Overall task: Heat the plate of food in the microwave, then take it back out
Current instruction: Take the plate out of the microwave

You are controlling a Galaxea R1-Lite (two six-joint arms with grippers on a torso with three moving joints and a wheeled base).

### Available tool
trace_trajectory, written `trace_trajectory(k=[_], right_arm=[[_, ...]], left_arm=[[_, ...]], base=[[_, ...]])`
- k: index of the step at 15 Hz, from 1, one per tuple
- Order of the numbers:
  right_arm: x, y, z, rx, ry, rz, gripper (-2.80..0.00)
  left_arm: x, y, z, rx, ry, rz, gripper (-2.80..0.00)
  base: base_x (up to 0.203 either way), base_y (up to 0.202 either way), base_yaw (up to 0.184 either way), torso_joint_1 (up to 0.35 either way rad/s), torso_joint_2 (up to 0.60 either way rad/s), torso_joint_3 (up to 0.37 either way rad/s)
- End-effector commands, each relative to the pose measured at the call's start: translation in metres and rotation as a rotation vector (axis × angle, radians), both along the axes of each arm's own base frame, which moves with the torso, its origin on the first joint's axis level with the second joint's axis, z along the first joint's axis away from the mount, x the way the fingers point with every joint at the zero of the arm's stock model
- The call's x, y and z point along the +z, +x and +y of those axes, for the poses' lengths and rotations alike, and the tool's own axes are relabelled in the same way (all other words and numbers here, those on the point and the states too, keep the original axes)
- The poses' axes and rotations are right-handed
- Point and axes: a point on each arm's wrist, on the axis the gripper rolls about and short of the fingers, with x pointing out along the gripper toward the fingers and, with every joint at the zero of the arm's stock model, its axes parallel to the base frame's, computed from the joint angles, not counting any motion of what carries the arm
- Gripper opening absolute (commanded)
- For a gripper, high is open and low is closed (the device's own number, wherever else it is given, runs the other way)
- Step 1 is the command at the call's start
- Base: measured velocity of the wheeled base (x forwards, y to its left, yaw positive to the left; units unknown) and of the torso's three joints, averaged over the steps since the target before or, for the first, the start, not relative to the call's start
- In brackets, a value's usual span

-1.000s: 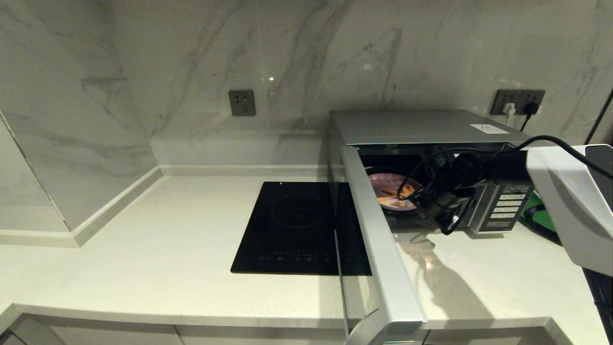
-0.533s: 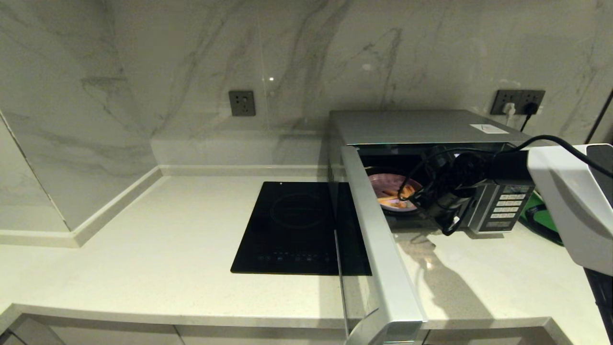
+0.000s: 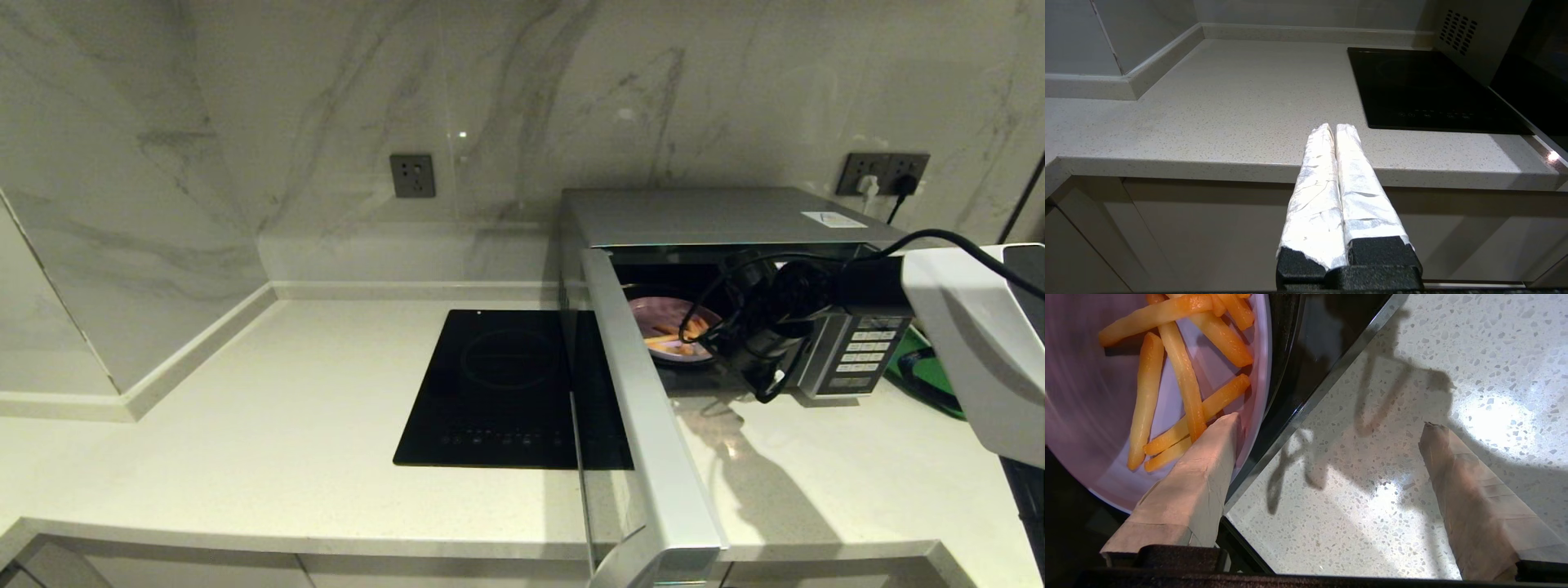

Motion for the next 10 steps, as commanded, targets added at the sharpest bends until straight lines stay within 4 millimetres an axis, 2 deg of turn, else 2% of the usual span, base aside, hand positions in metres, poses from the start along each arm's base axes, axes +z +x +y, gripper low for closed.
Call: trace_trajectory(k=[1,7,10], right_arm=[[0.0046,-0.0015,-0.0001,-0.005,0.003,-0.007,0.00],[0.0103,-0.0037,-0.0005,-0.004,0.004,-0.017,0.00],[0.0029,-0.0022,-0.0002,-0.004,0.001,0.000,0.00]], left_arm=[[0.0000,0.0000,0.0000,0.000,0.000,0.000,-2.80],[0.0000,0.0000,0.0000,0.001,-0.001,0.000,-2.80],[0.0001,0.0000,0.0000,0.002,-0.001,-0.001,-2.80]], base=[[0.000,0.000,0.000,0.000,0.00,0.000],[0.000,0.000,0.000,0.000,0.00,0.000],[0.000,0.000,0.000,0.000,0.00,0.000]])
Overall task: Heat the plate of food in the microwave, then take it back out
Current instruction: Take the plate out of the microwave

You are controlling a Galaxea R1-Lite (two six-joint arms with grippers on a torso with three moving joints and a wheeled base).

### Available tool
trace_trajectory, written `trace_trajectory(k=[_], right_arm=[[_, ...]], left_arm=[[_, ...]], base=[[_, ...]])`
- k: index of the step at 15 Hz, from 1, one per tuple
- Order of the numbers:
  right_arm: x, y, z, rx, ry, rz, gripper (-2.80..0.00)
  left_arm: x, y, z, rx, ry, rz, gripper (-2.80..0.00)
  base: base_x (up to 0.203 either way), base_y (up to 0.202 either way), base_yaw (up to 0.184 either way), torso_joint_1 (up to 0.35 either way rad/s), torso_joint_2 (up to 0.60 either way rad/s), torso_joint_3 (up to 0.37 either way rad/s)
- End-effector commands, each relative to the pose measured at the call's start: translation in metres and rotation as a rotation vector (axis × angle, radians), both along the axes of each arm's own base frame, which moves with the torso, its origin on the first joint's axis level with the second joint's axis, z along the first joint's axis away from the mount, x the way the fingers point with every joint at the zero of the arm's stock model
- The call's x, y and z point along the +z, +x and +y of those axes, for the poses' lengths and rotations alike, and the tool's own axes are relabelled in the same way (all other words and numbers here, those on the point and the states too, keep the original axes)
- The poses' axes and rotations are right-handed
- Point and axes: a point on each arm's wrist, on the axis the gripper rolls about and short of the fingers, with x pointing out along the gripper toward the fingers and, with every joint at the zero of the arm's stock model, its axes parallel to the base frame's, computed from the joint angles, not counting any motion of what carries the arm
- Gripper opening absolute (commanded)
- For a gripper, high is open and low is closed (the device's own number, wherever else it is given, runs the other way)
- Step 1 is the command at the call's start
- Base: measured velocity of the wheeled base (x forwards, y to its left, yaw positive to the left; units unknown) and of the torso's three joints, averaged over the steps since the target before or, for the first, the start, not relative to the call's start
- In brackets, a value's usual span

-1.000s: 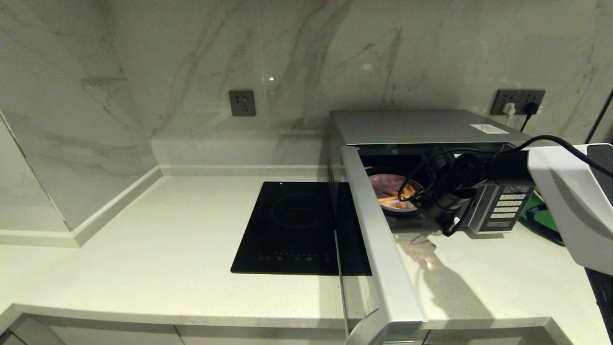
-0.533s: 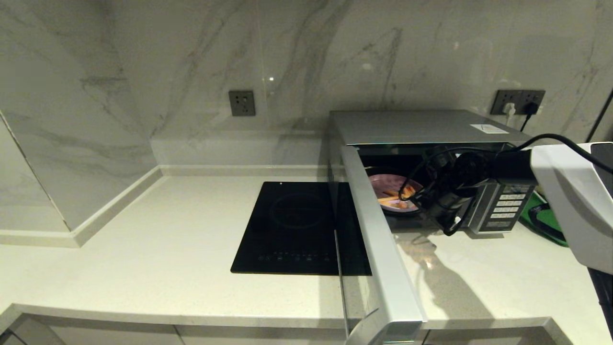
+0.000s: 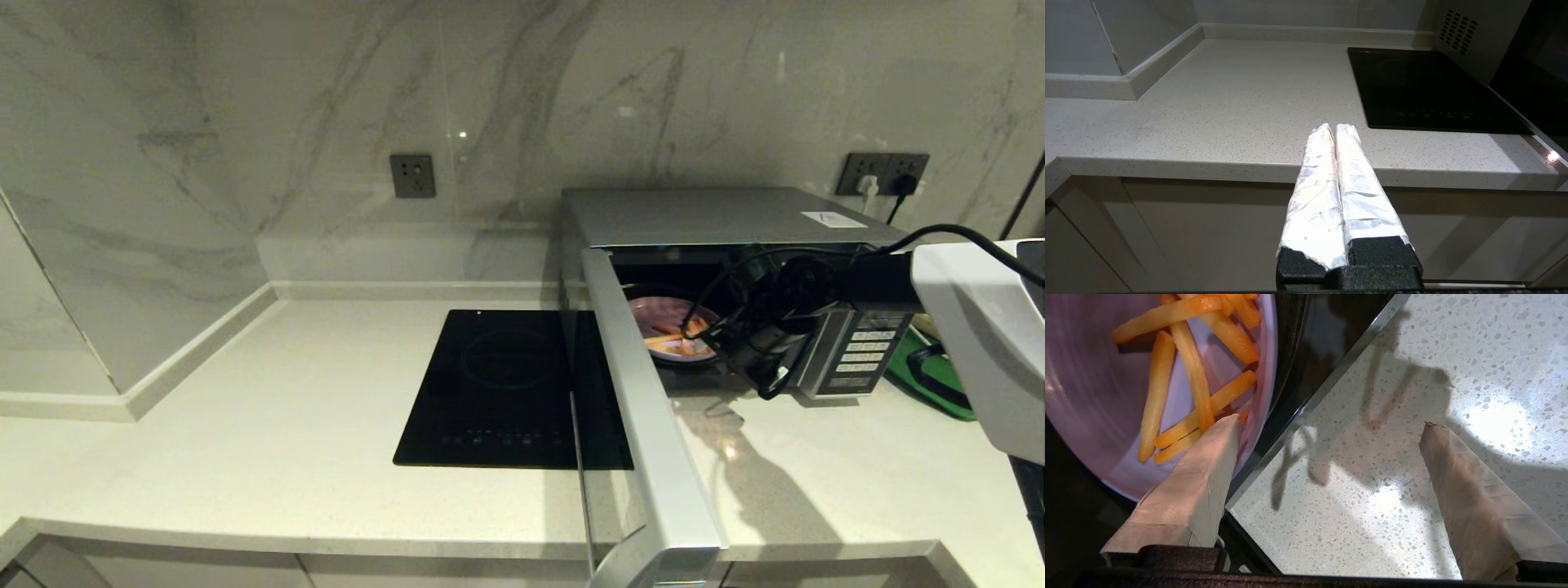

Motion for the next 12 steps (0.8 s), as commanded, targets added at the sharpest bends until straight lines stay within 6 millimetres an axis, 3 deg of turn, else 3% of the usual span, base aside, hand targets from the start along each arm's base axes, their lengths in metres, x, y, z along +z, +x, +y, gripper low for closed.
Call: trace_trajectory(k=[1,12], right_arm=[[-0.0044,0.0006,0.0003,-0.004,0.002,0.012,0.00],[-0.0082,0.0026,0.0005,-0.016,0.006,0.016,0.00]], left_arm=[[0.0001,0.0000,0.0000,0.000,-0.001,-0.001,-2.80],[-0.0001,0.0000,0.0000,0.000,-0.001,0.001,-2.80]], base=[[0.000,0.000,0.000,0.000,0.00,0.000],[0.000,0.000,0.000,0.000,0.00,0.000]])
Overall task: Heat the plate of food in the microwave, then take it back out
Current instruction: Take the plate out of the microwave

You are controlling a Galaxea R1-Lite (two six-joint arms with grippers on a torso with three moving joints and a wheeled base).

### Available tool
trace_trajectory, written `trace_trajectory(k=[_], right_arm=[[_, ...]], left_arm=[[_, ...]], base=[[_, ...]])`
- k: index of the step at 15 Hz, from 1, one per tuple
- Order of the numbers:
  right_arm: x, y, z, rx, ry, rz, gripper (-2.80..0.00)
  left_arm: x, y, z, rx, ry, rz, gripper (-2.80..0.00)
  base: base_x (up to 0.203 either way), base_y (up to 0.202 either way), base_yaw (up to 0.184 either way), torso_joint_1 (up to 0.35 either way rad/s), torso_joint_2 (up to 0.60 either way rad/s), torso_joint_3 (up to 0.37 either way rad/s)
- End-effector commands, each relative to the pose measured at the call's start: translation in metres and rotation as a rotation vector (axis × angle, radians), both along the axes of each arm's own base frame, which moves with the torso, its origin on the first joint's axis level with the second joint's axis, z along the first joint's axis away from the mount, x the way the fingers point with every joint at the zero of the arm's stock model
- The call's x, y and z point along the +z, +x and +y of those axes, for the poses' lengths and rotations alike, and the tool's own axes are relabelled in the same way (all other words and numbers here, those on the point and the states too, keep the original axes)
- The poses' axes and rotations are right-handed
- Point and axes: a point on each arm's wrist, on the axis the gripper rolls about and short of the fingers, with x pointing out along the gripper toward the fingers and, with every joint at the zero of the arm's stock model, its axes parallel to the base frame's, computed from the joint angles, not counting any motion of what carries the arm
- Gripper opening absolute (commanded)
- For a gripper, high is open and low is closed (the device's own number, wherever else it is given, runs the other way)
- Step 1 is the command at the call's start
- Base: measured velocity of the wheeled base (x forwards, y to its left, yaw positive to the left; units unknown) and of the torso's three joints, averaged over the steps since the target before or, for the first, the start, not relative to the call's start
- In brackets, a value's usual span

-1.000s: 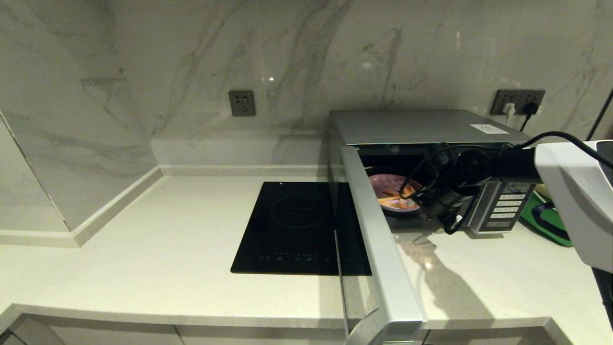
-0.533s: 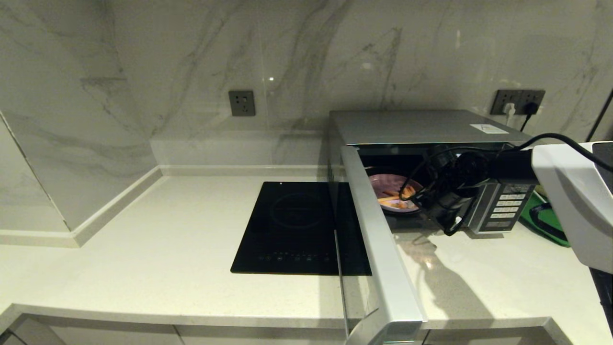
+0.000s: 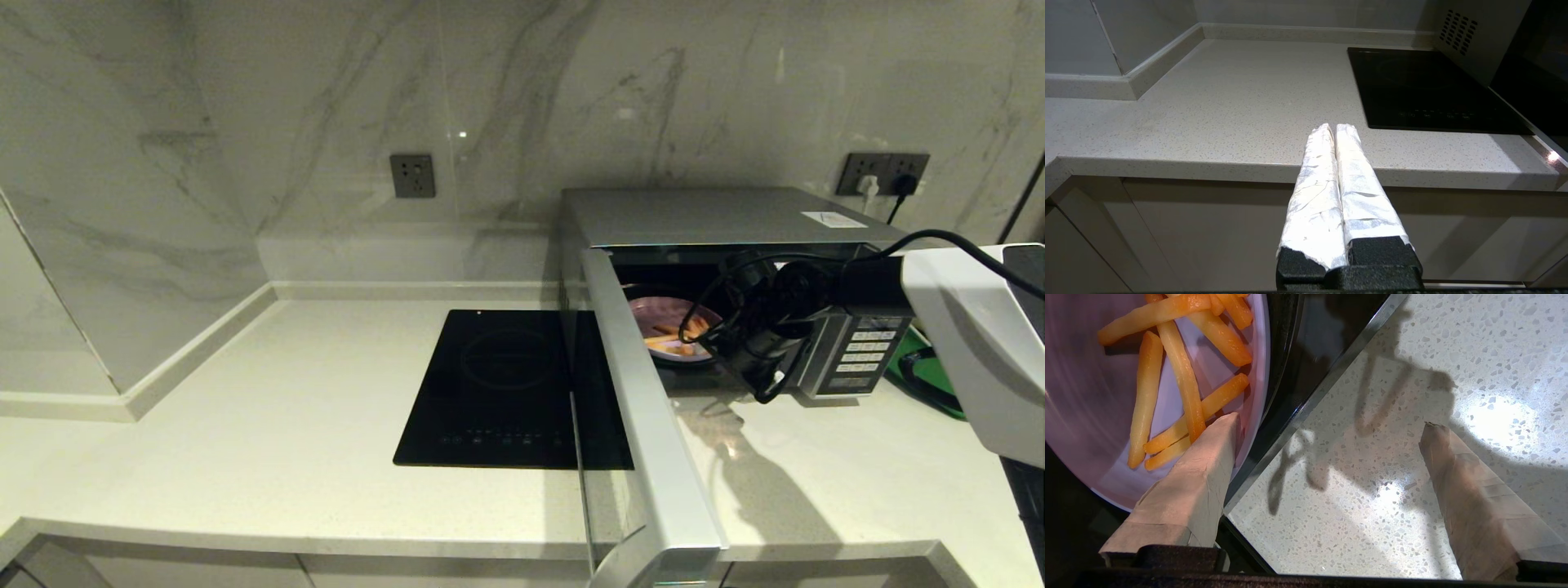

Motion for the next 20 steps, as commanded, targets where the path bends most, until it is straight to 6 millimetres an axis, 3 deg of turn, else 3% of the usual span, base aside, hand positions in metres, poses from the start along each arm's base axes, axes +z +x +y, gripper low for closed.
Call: trace_trajectory(k=[1,6,7,20], right_arm=[[0.0002,0.0005,0.0000,-0.006,0.002,-0.001,0.00],[0.0038,0.0006,0.0000,-0.004,0.001,-0.012,0.00],[0.0034,0.0004,0.0000,-0.004,0.001,-0.010,-2.80],[0.0081,0.0009,0.0000,-0.005,0.004,-0.025,-2.80]], left_arm=[[-0.0001,0.0000,0.0000,0.001,-0.001,0.000,-2.80],[-0.0002,0.0000,0.0000,0.001,-0.001,0.001,-2.80],[-0.0001,0.0000,0.0000,0.001,-0.001,0.000,-2.80],[-0.0001,0.0000,0.0000,0.001,-0.001,0.000,-2.80]], base=[[0.000,0.000,0.000,0.000,0.00,0.000],[0.000,0.000,0.000,0.000,0.00,0.000],[0.000,0.000,0.000,0.000,0.00,0.000],[0.000,0.000,0.000,0.000,0.00,0.000]])
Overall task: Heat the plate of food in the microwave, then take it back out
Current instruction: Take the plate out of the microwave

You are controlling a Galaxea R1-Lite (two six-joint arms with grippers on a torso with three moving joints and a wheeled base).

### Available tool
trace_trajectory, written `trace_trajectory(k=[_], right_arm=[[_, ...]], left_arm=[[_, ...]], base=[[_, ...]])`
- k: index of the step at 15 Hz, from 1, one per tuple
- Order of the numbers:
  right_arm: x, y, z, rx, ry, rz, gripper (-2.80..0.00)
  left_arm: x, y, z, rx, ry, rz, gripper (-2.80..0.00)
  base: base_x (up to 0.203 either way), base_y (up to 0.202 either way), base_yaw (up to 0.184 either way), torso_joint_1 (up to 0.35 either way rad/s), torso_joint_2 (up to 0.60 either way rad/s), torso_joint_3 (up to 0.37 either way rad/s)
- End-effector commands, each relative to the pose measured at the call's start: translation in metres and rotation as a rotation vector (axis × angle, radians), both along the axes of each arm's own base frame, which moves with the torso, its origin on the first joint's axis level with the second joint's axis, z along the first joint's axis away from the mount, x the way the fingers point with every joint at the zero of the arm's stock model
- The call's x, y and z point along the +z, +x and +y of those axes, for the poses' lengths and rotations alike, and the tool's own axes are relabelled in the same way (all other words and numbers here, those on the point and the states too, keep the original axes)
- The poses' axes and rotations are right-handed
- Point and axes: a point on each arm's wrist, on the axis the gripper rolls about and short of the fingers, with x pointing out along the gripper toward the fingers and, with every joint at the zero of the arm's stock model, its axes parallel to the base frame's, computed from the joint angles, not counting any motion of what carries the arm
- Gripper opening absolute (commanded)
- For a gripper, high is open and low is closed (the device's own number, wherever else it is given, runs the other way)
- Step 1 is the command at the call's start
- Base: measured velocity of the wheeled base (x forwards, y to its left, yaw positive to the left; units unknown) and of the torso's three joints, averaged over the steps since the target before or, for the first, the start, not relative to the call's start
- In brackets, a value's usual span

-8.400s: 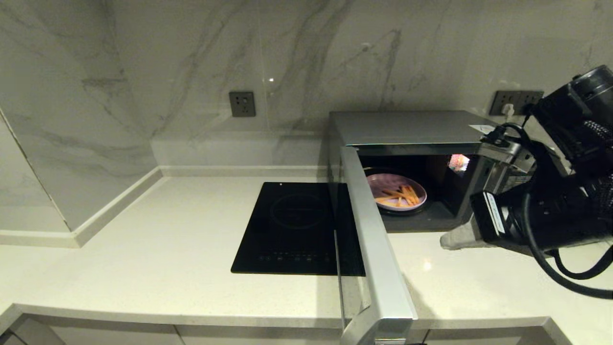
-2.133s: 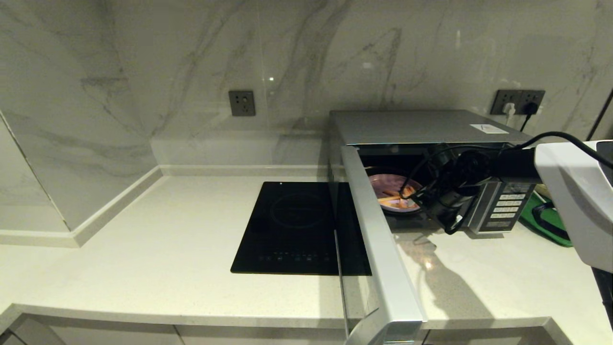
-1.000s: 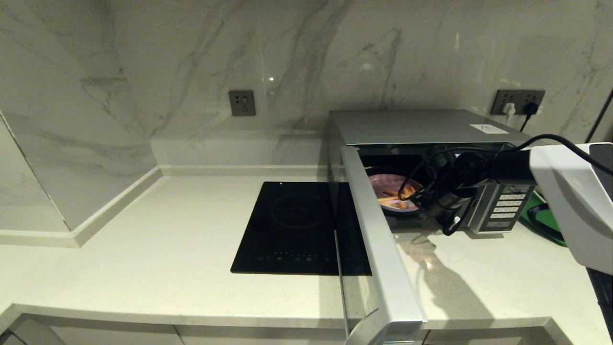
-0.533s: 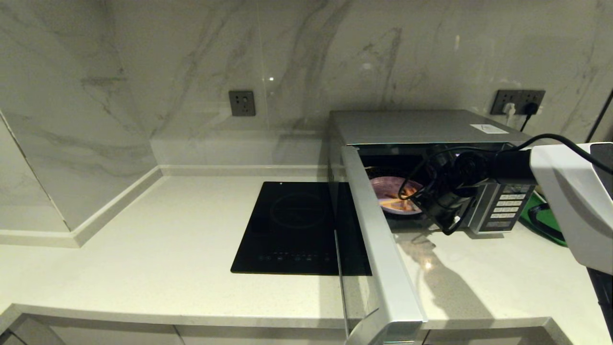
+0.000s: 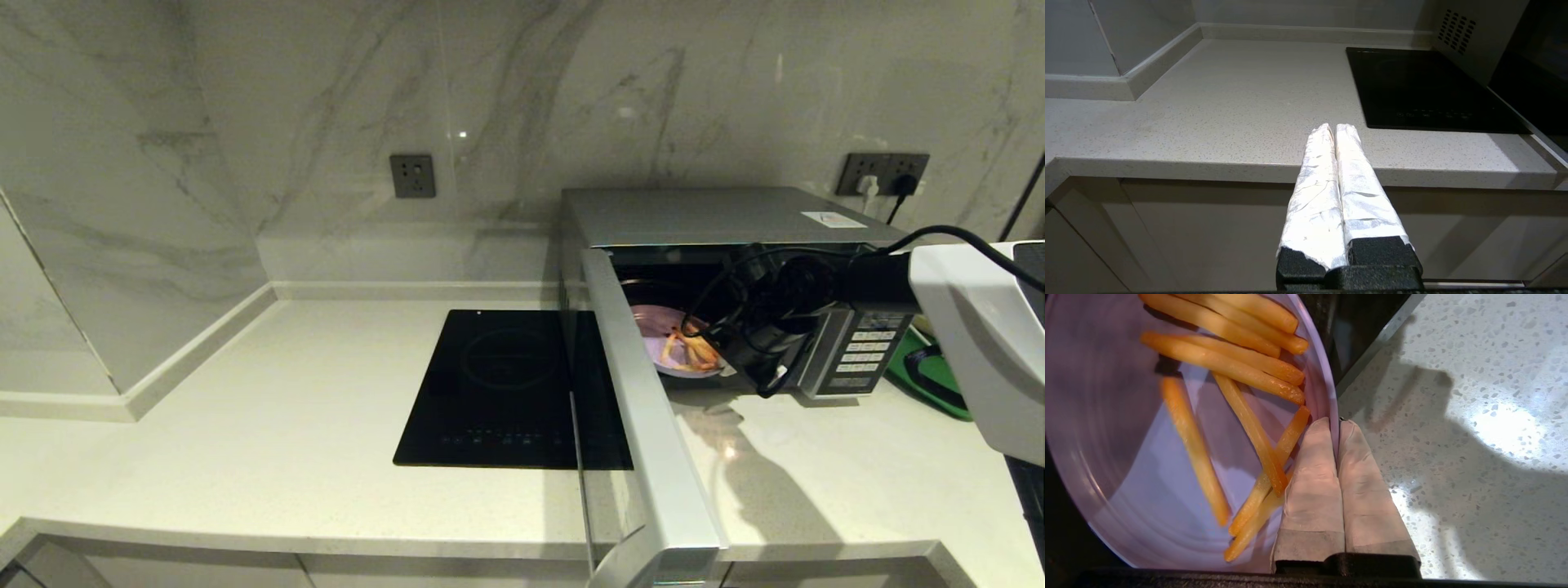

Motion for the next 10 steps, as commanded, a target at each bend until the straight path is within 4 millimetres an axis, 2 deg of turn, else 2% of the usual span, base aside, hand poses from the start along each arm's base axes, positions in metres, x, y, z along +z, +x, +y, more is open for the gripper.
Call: trace_trajectory(k=[1,5,10], right_arm=[[0.001,0.000,0.000,-0.007,0.004,-0.002,-2.80],[0.003,0.001,-0.001,-0.009,0.007,-0.011,-2.80],[0.018,-0.001,-0.008,-0.024,0.014,-0.050,-2.80]], left_arm=[[0.000,0.000,0.000,0.002,-0.001,0.000,-2.80],[0.000,0.000,0.000,0.001,-0.001,0.000,-2.80],[0.000,0.000,0.000,0.001,-0.001,-0.001,-2.80]], base=[[0.000,0.000,0.000,0.000,0.00,0.000],[0.000,0.000,0.000,0.000,0.00,0.000],[0.000,0.000,0.000,0.000,0.00,0.000]])
